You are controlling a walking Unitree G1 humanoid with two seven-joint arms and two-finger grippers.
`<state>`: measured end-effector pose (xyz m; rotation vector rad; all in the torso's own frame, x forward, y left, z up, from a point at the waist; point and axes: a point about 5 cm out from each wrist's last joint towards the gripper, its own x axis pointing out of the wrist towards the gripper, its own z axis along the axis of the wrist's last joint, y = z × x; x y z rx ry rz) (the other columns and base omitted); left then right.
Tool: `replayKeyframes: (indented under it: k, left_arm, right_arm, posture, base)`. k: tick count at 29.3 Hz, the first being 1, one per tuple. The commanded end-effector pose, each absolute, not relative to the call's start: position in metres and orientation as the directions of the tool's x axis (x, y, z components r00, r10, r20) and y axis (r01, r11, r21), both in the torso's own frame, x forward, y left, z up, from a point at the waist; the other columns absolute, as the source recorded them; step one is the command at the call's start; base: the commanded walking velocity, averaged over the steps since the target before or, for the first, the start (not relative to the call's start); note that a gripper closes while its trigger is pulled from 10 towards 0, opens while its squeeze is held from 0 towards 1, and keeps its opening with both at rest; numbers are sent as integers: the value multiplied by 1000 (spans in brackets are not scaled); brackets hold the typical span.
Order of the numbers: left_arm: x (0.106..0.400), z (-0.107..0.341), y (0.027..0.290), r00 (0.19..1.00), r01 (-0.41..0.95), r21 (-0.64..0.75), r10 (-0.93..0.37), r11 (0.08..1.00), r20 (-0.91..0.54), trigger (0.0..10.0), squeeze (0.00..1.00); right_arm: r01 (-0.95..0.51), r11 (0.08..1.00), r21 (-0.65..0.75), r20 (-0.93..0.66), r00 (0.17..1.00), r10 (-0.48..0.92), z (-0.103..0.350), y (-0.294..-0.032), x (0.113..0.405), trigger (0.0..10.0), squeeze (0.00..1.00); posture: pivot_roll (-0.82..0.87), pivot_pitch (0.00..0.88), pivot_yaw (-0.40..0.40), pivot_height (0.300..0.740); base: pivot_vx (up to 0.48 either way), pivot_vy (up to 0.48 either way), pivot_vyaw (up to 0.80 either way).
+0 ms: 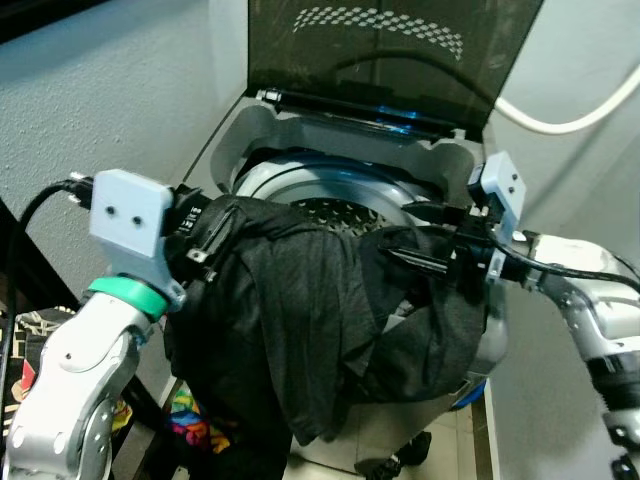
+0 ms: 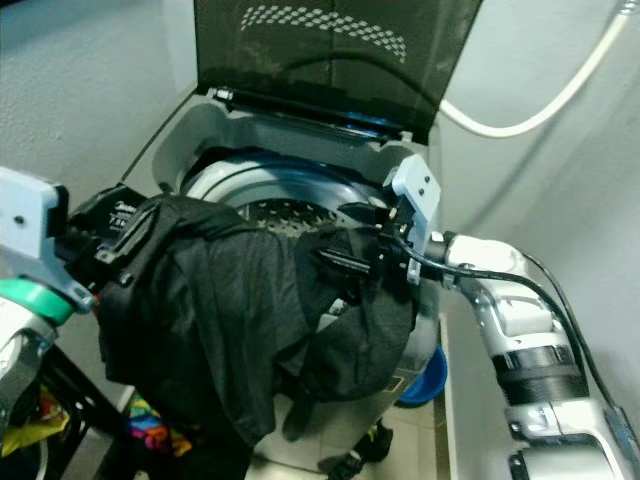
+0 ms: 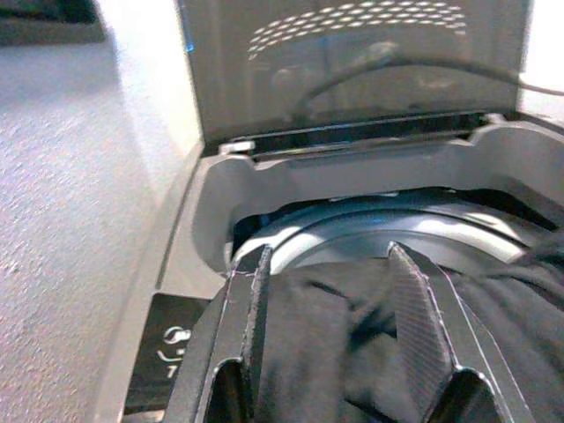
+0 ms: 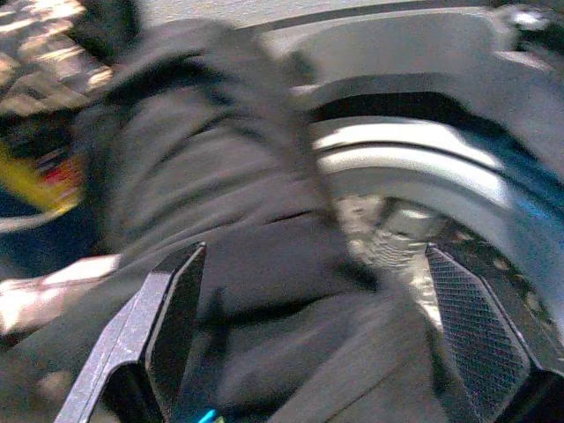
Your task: Clothes washing
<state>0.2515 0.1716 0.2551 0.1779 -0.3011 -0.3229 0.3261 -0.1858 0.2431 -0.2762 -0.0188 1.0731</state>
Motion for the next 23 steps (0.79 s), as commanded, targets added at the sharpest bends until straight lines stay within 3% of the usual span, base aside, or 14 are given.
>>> replayKeyframes:
  k: [1,6,9,11,13,16,17,18,23]
  left_arm:
    - [249,254,172,902,300,220,-351,928,253,10000,0]
    - [250,256,172,902,301,217,-351,929,253,10000,0]
    - [249,256,169,901,307,209,-354,929,250,10000,0]
    - [247,254,166,903,312,196,-354,930,242,10000,0]
    - [247,254,166,903,312,196,-354,930,242,10000,0]
    - [246,254,166,904,317,188,-356,930,236,10000,0]
    - [245,254,166,905,318,186,-356,930,234,10000,0]
    - [246,254,166,905,318,185,-355,930,234,10000,0]
    - [246,253,165,906,317,180,-353,931,234,10000,0]
  right_arm:
    - [-883,401,-244,-183,448,875,239,-190,321,10000,1000]
    - [-888,378,-262,-236,439,867,242,-199,318,10000,1000]
    - [-886,337,-319,-348,440,828,238,-204,313,10000,1000]
    - [-829,338,-446,-363,513,778,233,-195,315,10000,1000]
    - [-829,338,-446,-363,513,778,233,-195,315,10000,1000]
    - [-756,361,-546,-304,581,755,234,-184,320,10000,1000]
    - [-723,357,-591,-281,600,749,233,-179,323,10000,396]
    - [-697,348,-627,-270,614,742,230,-173,326,10000,0]
    - [-715,300,-631,-284,573,769,215,-156,324,10000,0]
  posture:
    - [76,28,-10,740]
    - [74,31,-8,740]
    - [71,37,-12,740]
    - [66,44,-13,740]
    - [66,44,-13,740]
    - [66,44,-13,740]
    - [67,51,-16,740]
    - [67,51,-16,740]
    - [67,54,-21,740]
  base:
    - [0,0,0]
    - [0,0,0]
    - [0,0,0]
    - [0,0,0]
    - [0,0,0]
    - [0,0,0]
    - [0,0,0]
    - [0,0,0]
    - [0,0,0]
